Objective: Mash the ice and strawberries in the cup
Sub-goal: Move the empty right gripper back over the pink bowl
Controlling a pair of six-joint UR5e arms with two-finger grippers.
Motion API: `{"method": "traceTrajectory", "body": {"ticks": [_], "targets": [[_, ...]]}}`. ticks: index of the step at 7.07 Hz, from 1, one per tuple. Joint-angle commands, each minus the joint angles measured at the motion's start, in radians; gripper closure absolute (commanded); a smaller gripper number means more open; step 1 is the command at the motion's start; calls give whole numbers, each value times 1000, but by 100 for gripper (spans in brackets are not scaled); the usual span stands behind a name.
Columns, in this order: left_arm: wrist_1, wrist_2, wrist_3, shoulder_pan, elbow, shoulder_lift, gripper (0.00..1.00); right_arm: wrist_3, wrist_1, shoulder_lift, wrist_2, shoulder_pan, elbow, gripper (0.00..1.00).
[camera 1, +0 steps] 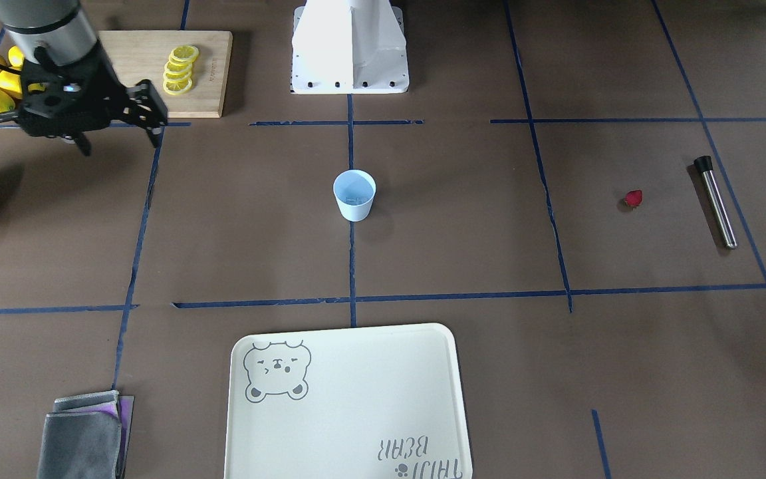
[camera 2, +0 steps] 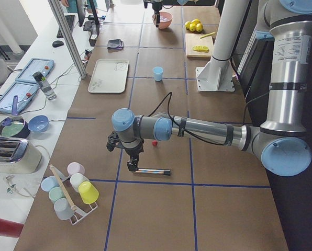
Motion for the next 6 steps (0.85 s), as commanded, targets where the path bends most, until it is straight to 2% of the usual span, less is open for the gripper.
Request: {"method": "traceTrajectory", "body": {"ticks": [1,2,3,4,5,6], "targets": [[0,-1,0,-2,-5,5,0,-356,-1,-188,46,177,15,0],[0,-1,0,-2,-6,7,0,-540,6,-273,44,247,7,0],[0,-1,0,-2,-5,7,0,-631,15,-324,43,301,2,1],[0,-1,0,0,-5,7,0,-656,100,-362,44,314,-45,1],[0,-1,-2,0,-6,7,0,-650,342,-434,47,314,-148,1],[0,-1,-2,-2,-5,7,0,-655,516,-456,58,314,-247,1]]}}
